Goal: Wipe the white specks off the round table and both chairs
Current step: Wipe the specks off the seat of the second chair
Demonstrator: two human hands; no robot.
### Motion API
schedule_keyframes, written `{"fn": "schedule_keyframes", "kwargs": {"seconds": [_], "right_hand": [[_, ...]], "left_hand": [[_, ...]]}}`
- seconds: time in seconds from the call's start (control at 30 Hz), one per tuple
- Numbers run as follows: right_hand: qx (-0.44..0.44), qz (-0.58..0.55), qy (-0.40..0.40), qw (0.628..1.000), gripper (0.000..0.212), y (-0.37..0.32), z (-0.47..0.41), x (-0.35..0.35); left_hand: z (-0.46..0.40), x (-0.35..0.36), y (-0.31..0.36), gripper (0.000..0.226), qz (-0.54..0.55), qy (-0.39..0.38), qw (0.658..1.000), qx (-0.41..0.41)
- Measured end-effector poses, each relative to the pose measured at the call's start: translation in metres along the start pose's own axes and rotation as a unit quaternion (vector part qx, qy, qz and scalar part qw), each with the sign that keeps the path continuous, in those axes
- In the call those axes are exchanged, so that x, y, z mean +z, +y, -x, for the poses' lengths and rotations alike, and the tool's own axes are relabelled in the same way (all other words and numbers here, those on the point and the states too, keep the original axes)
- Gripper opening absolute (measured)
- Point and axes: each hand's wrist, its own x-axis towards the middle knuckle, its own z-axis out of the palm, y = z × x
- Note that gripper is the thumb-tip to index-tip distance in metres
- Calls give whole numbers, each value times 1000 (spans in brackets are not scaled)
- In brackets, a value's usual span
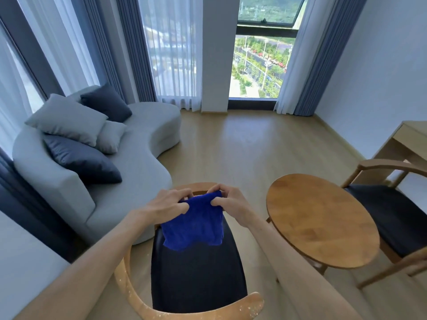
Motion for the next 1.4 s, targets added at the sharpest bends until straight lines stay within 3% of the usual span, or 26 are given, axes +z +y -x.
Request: {"fn": "schedule_keyframes", "kwargs": {"seconds": [0.13,0.37,0.57,0.7,0.8,0.97,1.1,1.4], "right_hand": [[3,1,-6,1000,21,2,-2,-3],[-27,62,-53,996,17,3,-3,-3],[-113,213,-39,970,20,5,-4,-7],[-134,233,-35,962,25,7,-4,-6],[-146,230,-19,962,23,7,-5,-5],[-145,192,11,971,21,1,-6,-1],[-158,183,25,970,21,-10,-7,-4],[-147,269,8,952,17,-15,-17,-8]], "left_hand": [[-2,3,-1,19,-55,28,997,38],[-4,-6,1,21,-274,48,958,73],[-2,-10,1,31,-186,34,981,42],[0,-8,-3,29,-148,37,988,34],[3,-10,-4,9,-126,51,989,54],[1,-17,-5,14,-242,95,963,70],[2,-25,-10,6,-116,79,988,68],[0,-30,-24,7,-139,103,981,87]]}}
